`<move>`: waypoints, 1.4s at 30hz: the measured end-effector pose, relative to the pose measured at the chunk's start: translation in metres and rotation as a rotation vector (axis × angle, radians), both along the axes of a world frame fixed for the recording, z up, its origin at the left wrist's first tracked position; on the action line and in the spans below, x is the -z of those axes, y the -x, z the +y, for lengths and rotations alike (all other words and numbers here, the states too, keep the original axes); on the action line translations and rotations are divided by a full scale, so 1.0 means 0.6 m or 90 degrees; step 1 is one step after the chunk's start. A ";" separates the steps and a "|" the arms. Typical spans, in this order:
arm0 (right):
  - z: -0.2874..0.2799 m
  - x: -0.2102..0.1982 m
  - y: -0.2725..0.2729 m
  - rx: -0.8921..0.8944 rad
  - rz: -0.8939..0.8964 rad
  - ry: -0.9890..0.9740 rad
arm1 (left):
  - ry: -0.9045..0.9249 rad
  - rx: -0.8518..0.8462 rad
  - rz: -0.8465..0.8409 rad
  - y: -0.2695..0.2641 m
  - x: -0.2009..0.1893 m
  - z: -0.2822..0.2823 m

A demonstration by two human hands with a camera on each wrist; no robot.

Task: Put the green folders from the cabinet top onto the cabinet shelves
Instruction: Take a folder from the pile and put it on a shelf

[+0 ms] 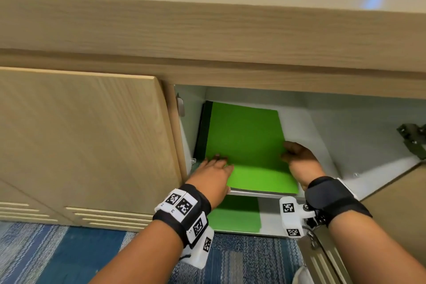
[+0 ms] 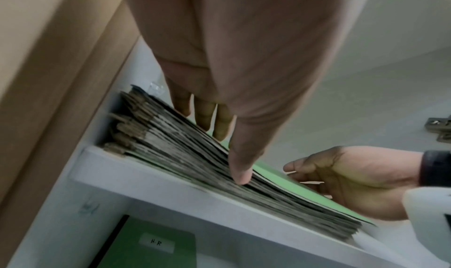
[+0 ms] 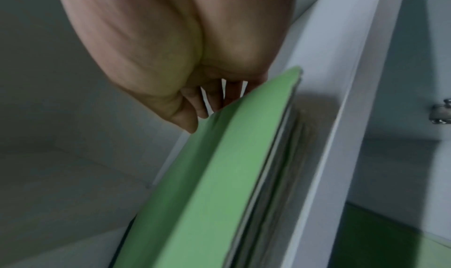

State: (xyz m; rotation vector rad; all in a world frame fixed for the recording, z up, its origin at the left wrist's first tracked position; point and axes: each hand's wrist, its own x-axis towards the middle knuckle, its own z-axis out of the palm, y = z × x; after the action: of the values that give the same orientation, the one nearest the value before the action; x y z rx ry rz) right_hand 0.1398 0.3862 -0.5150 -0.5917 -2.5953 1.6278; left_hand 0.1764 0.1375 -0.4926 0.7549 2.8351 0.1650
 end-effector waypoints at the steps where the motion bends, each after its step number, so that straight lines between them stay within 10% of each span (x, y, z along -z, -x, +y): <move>1: -0.002 0.002 0.003 -0.014 -0.013 -0.022 | 0.002 -0.001 0.005 0.001 0.003 0.001; 15: -0.034 0.009 0.008 -0.069 -0.066 -0.250 | -0.020 -0.032 -0.014 0.015 0.004 -0.005; 24: -0.043 -0.073 -0.029 -0.034 0.114 -0.365 | -0.244 -0.064 0.012 -0.005 -0.042 -0.018; 42: -0.134 -0.477 -0.270 -0.240 0.446 -0.084 | -0.463 0.023 0.386 -0.151 -0.430 -0.041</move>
State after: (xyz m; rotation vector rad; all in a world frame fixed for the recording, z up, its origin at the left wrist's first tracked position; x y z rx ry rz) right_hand 0.3018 0.3059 -0.2288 0.4349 -2.3069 1.3715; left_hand 0.2671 0.1130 -0.2347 1.1407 3.3182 1.1940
